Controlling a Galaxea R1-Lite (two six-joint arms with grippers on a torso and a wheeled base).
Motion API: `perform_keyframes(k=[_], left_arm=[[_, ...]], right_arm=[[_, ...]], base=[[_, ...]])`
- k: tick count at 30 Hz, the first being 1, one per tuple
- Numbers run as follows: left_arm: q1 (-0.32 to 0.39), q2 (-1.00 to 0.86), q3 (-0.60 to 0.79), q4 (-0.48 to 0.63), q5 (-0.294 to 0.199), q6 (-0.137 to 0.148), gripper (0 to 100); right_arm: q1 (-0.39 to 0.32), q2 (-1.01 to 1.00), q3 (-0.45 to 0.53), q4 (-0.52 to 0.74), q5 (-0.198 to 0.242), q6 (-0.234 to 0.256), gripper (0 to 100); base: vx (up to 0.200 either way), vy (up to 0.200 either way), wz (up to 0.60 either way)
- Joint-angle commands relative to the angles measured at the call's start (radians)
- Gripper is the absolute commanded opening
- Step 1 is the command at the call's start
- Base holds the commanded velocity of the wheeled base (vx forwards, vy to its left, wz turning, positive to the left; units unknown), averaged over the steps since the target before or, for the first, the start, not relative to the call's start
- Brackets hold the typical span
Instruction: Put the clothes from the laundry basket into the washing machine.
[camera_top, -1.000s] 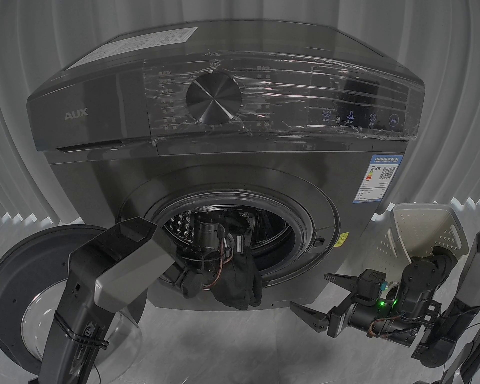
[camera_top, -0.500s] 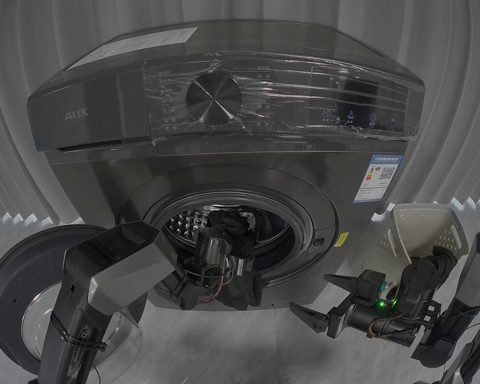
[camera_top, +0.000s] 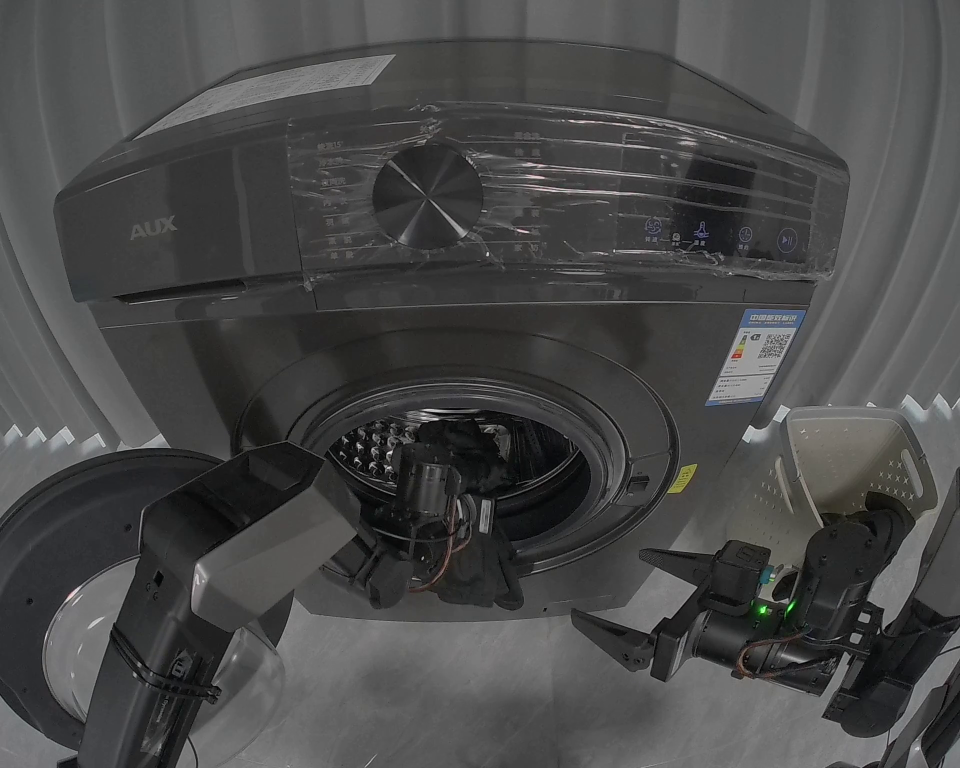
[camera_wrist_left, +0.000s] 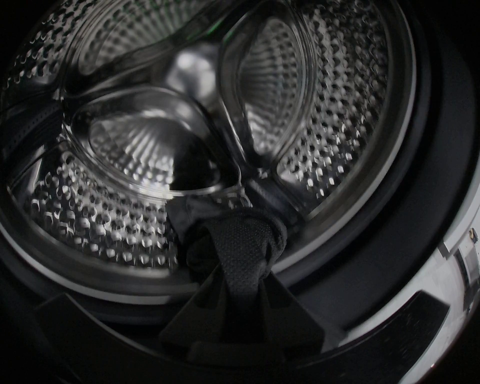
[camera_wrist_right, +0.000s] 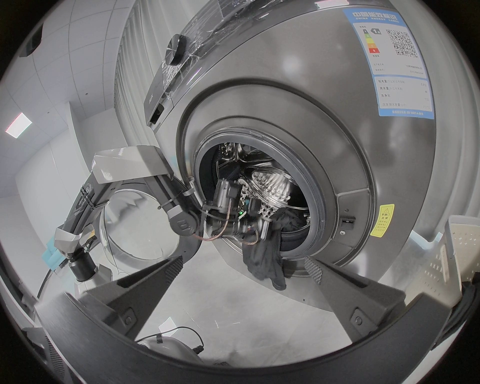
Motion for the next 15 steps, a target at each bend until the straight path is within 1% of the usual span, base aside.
perform_keyframes(k=[1,2,3,5,7,8,10,14,15], left_arm=[[0.028,0.080,-0.240,-0.056,0.065,-0.004,0],[0.033,0.095,-0.296,-0.052,0.073,-0.003,0],[0.034,0.098,-0.309,-0.052,0.075,-0.003,0],[0.044,0.126,-0.407,-0.047,0.082,-0.003,0],[0.044,0.126,-0.407,-0.047,0.082,-0.003,0],[0.045,0.147,-0.467,-0.049,0.082,-0.003,0],[0.047,0.154,-0.482,-0.053,0.082,-0.003,0],[0.051,0.154,-0.467,-0.056,0.082,-0.003,0],[0.051,0.154,-0.464,-0.058,0.082,-0.003,100]], right_arm=[[-0.008,0.001,-0.002,0.000,0.000,0.000,100],[-0.008,0.000,-0.002,0.000,0.000,0.000,100],[-0.008,0.000,-0.002,0.000,0.000,0.000,100],[-0.008,-0.002,-0.006,0.000,0.000,0.000,100],[-0.008,-0.002,-0.006,0.000,0.000,0.000,100],[-0.008,0.000,-0.006,0.000,0.000,0.000,100],[-0.008,0.001,-0.006,0.000,0.000,0.000,100],[-0.008,0.001,-0.008,0.000,0.002,0.000,100],[-0.008,0.001,-0.006,0.000,0.002,0.000,100]], base=[[0.000,0.000,0.00],[0.000,0.000,0.00],[0.000,0.000,0.00],[0.000,0.000,0.00],[0.000,0.000,0.00],[0.000,0.000,0.00],[0.000,0.000,0.00],[0.000,0.000,0.00],[0.000,0.000,0.00]])
